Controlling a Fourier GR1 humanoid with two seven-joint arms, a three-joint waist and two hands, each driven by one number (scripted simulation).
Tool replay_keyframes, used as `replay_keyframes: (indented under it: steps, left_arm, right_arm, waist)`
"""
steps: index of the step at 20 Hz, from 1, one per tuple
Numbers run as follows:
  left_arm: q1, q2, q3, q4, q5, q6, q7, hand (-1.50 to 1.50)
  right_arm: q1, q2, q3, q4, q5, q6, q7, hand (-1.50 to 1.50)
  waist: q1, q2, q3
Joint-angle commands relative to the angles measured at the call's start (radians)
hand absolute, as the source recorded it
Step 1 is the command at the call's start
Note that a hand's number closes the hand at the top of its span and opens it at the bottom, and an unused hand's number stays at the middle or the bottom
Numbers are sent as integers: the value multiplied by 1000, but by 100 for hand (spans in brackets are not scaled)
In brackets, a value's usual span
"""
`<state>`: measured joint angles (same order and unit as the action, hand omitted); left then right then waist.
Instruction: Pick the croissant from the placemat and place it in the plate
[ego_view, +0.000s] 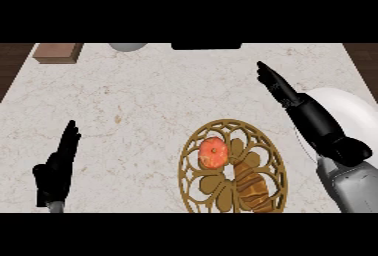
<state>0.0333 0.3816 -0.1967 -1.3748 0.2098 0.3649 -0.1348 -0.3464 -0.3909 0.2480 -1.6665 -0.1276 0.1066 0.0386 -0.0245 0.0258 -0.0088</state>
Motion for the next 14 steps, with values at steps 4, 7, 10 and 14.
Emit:
replay_keyframes:
  steps: [4, 7, 10, 14]
  left_arm:
    - [-114, -2, -9, 12, 17, -60, 75, 0]
    - [-96, 9, -21, -1, 36, -90, 106, 0]
    - [-146, 25, 0, -31, 75, -123, 166, 0]
    - [-185, 24, -3, -28, 74, -134, 214, 0]
  right_arm:
    - [13, 2, 35, 132, -242, 359, -154, 150]
    - [-161, -190, 15, -11, 85, 319, -219, 150]
    - [107, 9, -70, 251, -130, 263, -423, -150]
    - [93, -72, -32, 483, -22, 501, -743, -150]
  waist:
    - [31, -9, 12]
    - [10, -59, 3]
    - [22, -4, 18]
    - [48, -13, 13]
